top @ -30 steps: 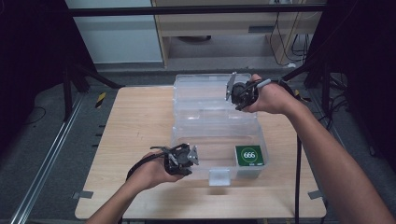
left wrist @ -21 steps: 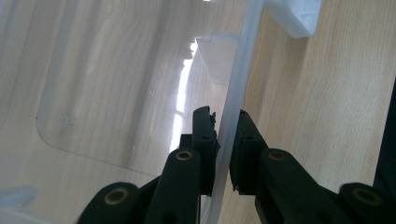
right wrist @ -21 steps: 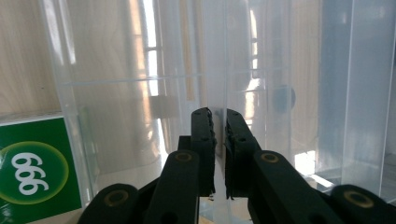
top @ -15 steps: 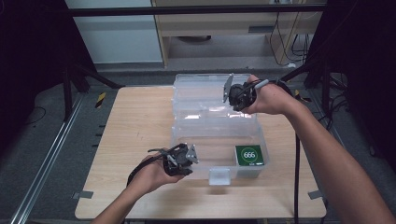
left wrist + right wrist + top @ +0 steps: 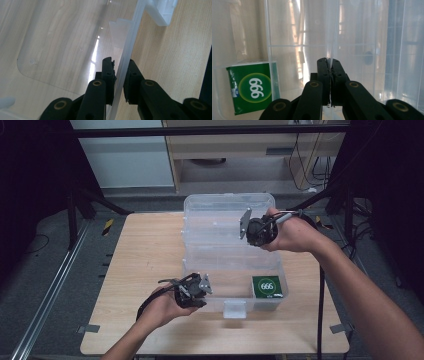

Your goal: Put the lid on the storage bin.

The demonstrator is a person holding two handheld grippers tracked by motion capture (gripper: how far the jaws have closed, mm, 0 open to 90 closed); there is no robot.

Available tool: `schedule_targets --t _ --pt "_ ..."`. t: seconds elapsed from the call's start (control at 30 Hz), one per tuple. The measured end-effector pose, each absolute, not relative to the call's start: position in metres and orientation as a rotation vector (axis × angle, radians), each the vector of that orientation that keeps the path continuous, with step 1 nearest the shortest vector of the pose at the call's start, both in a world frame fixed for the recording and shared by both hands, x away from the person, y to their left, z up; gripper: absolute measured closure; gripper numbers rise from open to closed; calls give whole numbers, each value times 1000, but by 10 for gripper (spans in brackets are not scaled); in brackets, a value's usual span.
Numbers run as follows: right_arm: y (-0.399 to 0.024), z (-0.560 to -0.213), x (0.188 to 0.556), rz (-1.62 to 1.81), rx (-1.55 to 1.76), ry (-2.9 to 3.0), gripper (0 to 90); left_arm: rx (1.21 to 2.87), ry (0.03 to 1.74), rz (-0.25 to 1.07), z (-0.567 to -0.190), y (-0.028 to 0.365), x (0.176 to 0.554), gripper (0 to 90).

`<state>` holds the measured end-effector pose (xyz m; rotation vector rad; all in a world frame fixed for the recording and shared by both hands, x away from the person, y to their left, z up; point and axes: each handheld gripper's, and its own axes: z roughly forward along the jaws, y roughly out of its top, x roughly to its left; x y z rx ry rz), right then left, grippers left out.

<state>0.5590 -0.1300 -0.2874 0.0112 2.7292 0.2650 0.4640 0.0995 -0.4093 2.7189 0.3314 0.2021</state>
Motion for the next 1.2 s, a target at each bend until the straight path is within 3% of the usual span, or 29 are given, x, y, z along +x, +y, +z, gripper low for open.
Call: schedule_targets --t 0.53,1.2 --pt "-134 -288 565 287 43 2715 867 2698 387 210 -410 98 473 795" --pt "-142 -296 521 337 -6 2671 864 2703 393 251 -410 96 473 771"
